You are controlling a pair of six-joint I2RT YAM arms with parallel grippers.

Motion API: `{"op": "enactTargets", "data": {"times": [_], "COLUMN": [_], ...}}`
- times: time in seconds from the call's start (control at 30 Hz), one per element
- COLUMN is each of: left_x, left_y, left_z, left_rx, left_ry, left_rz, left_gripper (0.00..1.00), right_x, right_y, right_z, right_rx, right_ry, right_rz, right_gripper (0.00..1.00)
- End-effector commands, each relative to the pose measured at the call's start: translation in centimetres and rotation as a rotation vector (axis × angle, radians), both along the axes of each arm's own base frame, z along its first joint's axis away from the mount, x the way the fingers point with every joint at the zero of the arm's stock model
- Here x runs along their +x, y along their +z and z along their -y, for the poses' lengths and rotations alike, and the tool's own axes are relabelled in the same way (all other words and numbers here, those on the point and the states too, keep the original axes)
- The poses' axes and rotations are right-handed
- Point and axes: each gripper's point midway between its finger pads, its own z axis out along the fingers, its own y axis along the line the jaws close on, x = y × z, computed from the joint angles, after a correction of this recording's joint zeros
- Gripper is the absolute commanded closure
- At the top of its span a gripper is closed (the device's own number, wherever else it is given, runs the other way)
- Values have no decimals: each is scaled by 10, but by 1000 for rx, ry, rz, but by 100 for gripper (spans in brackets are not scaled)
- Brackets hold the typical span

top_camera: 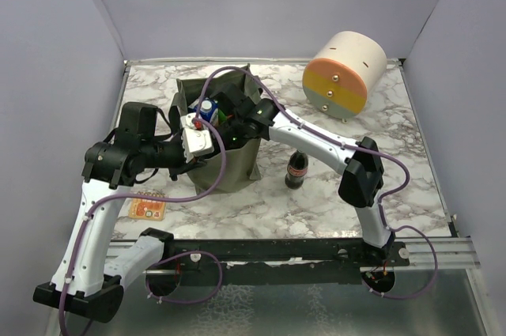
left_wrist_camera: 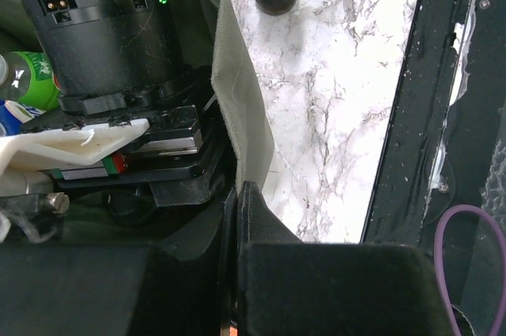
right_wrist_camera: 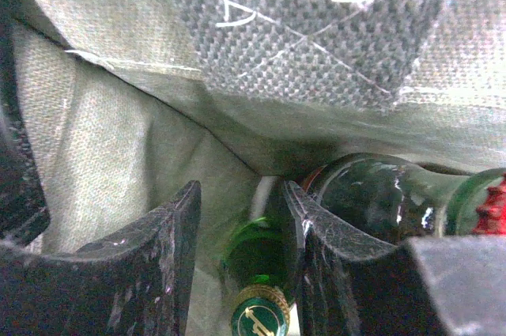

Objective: Place the beverage into the canvas bag

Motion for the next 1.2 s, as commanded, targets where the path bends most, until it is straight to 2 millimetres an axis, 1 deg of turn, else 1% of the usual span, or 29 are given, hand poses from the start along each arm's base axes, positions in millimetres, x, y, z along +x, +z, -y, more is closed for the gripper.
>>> {"op": "enactTargets", "data": {"times": [0.0,0.23,0.53,0.57,0.97,1.1,1.17], "left_x": [-8,-11,-9,-8,1,3,5], "left_y": [-8,-13,-12,-12,-7,-6,-4], "left_z": [0,0,-2,-2,0,0,2], "left_rx": [-2,-5,-9,-11,-21,-24,-35], "left_ry": [-12,-4,11,15,28,28,32], "left_rz": [-36,-45,-50,-51,-52,-49,-50], "left_gripper": [100,100,100,100,100,100,100], "right_x": [-14,-13,-1,1,45,60,68], "right_y": [46,62,86,91,131,145,154], "right_z": [3,10,21,22,34,45,53], "right_rx": [86,108,150,159,239,257,271], "right_ry": [31,12,-32,-39,-197,-247,-281], "right_rz": [38,73,100,107,193,211,207], "right_gripper": [55,55,55,55,55,55,55]}}
